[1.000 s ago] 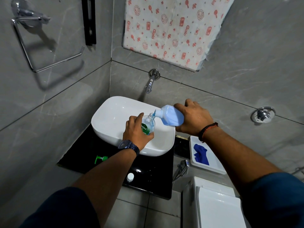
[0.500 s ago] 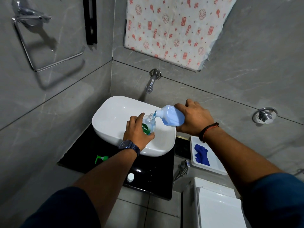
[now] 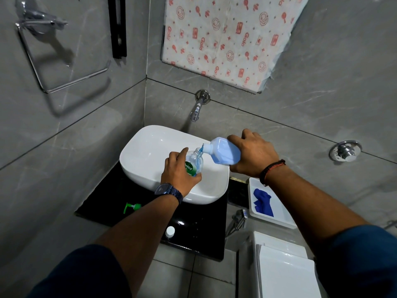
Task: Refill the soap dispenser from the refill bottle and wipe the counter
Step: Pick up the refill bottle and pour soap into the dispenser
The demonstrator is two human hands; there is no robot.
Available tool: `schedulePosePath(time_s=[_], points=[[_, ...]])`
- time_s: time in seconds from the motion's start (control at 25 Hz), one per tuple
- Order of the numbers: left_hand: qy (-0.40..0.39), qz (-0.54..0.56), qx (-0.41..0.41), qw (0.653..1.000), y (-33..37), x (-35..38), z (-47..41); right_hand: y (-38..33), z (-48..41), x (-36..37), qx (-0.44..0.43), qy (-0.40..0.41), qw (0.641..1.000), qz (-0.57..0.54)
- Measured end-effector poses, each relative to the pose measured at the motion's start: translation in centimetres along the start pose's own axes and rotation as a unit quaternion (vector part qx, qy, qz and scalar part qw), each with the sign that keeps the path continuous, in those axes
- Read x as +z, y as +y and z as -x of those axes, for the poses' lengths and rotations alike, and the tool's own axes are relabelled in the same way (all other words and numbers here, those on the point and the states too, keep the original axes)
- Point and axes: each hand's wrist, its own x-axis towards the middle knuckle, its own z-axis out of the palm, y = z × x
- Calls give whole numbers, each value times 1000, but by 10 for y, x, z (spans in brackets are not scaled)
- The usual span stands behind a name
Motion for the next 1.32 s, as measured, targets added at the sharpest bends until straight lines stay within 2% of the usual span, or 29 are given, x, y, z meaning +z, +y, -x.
schedulePosePath(time_s=[1.32], points=[[-2, 3, 0, 1000, 1, -3, 1, -3, 1, -5, 0, -7, 1000, 5]])
